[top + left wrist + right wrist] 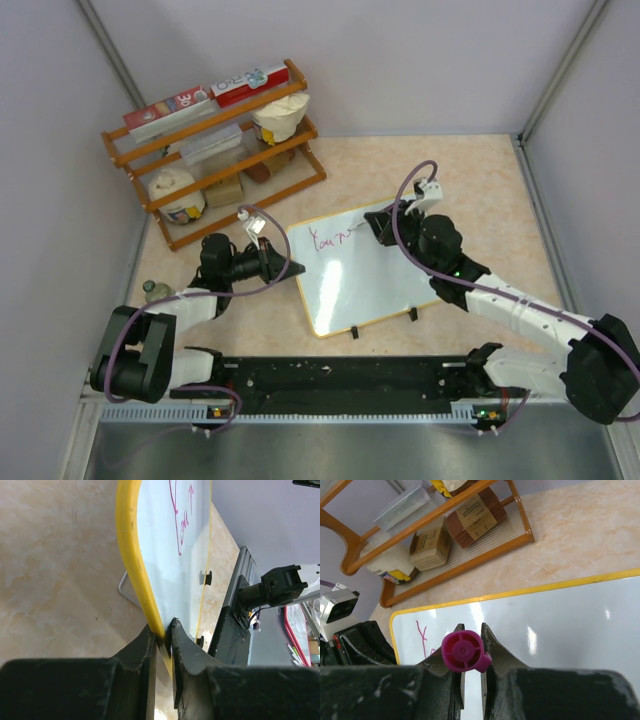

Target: Write a sentence on the whiteboard

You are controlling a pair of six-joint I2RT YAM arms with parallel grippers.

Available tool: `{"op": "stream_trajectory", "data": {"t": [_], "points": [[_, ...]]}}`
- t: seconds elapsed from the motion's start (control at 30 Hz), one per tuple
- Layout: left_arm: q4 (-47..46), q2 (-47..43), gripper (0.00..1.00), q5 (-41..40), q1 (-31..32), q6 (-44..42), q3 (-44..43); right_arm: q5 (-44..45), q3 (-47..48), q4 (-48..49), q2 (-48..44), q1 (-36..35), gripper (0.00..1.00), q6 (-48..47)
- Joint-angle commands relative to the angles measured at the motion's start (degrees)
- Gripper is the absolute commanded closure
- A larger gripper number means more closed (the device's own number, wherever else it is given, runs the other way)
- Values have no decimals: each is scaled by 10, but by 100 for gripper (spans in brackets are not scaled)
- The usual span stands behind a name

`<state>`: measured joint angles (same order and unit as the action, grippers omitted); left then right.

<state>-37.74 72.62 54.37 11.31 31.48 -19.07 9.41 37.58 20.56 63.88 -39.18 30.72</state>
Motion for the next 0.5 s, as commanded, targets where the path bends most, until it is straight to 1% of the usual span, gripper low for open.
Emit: {"op": "stream_trajectory", "data": {"t": [0.0, 0.47], "points": [[-6, -2, 100, -20, 1, -48, -4, -10, 17, 0, 13, 7, 100, -4], [-6, -1, 100, -21, 1, -49, -4, -23, -22, -15, 1, 7, 100, 0]]}}
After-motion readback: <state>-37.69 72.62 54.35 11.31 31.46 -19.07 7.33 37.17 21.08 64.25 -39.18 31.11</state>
